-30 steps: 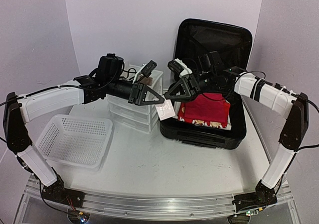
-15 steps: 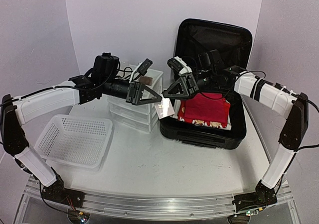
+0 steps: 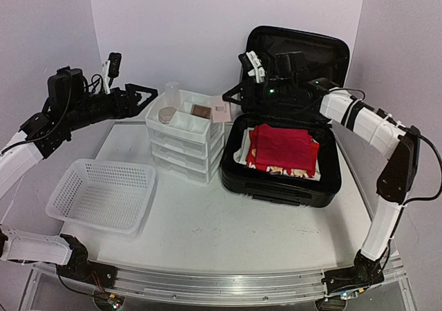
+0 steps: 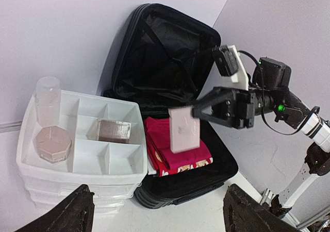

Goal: Open, take out, and arrange the luggage

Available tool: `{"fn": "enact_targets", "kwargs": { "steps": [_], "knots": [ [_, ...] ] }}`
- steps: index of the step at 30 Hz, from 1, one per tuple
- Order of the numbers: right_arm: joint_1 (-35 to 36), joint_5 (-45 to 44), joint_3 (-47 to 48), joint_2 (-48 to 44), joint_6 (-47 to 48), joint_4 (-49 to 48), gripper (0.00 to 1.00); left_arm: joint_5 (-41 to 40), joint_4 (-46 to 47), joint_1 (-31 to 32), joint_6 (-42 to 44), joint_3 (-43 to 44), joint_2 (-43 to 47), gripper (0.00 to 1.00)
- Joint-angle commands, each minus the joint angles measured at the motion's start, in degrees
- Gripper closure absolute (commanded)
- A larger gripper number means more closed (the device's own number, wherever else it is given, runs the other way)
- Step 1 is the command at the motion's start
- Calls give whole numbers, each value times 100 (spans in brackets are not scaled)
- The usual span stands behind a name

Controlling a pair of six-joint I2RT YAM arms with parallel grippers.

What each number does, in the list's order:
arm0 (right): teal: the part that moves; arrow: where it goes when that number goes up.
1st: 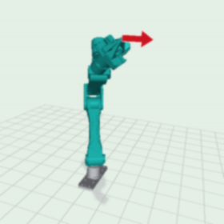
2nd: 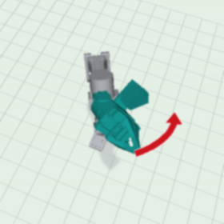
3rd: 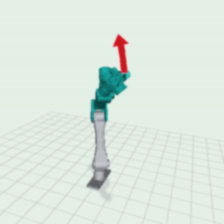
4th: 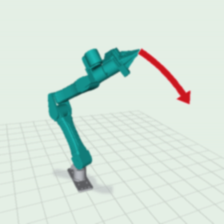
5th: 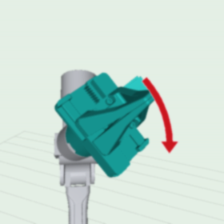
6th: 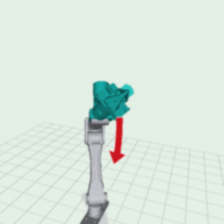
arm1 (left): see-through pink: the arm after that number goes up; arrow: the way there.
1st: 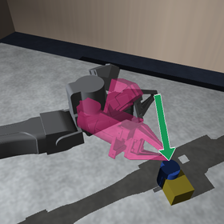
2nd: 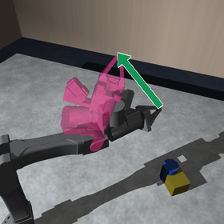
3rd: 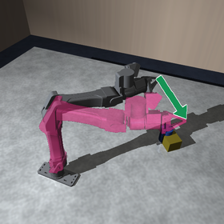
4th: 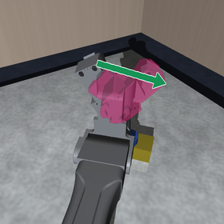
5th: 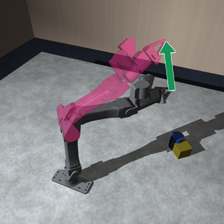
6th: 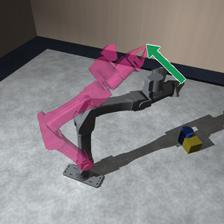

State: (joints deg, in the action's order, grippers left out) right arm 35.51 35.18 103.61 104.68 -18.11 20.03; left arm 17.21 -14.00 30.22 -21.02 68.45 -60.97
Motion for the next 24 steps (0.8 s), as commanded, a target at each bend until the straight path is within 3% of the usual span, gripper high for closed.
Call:
{"fn": "enact_targets", "kwargs": {
  "steps": [1,12,17,24],
  "knots": [
    [-79,-1469,1129,758,571,-929,100,-473,-250,32,169,-173,121,13],
    [-97,-1607,2986,2368,1296,-1207,100,-838,-594,28,519,-540,628,12],
    [-90,-1580,2957,2523,1303,-1391,100,-851,-637,28,602,-518,626,12],
    [-96,-1675,2162,2337,1403,-1875,100,-818,-662,28,625,-449,600,12]
  ]
}}
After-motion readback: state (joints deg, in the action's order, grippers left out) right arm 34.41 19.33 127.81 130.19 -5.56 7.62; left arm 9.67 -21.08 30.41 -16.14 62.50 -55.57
